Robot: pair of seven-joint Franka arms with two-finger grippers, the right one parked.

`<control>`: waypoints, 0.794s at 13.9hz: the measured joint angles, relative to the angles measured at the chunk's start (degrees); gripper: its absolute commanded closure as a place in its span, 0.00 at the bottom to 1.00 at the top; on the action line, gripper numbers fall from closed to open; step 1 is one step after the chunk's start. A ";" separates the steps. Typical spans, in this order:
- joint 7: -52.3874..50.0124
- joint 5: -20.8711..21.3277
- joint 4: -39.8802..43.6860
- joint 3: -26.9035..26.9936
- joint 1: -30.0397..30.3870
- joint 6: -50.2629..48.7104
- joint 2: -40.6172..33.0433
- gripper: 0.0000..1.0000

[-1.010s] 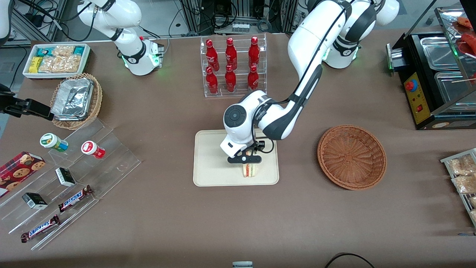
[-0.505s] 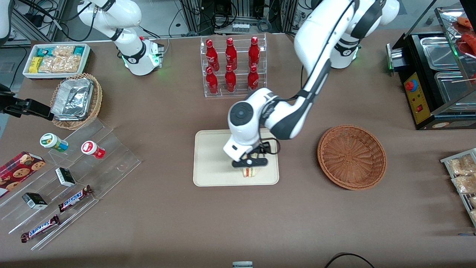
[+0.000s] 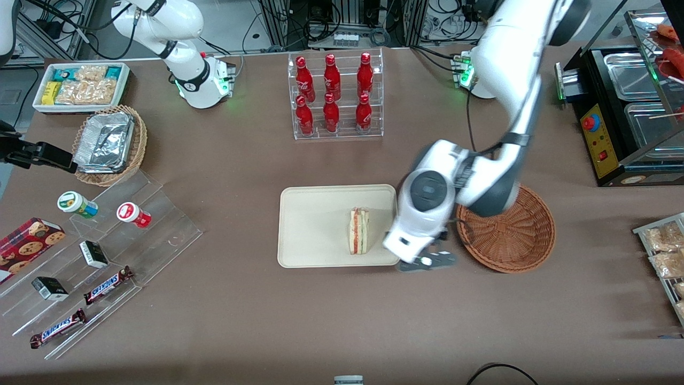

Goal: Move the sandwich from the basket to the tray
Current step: 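Open the left gripper to release the sandwich and lift away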

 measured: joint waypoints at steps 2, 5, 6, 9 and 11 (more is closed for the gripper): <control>6.82 -1.71 -2.50 0.05 4.79 -0.55 -2.83 0.00; 16.67 -3.79 -6.97 0.03 11.33 -1.99 -7.47 0.00; 19.50 -4.21 -7.83 0.04 13.03 -3.89 -8.93 0.00; 26.50 -5.89 -8.40 0.00 16.74 -11.75 -13.80 0.00; 28.08 -6.37 -8.43 0.01 18.62 -17.57 -17.98 0.00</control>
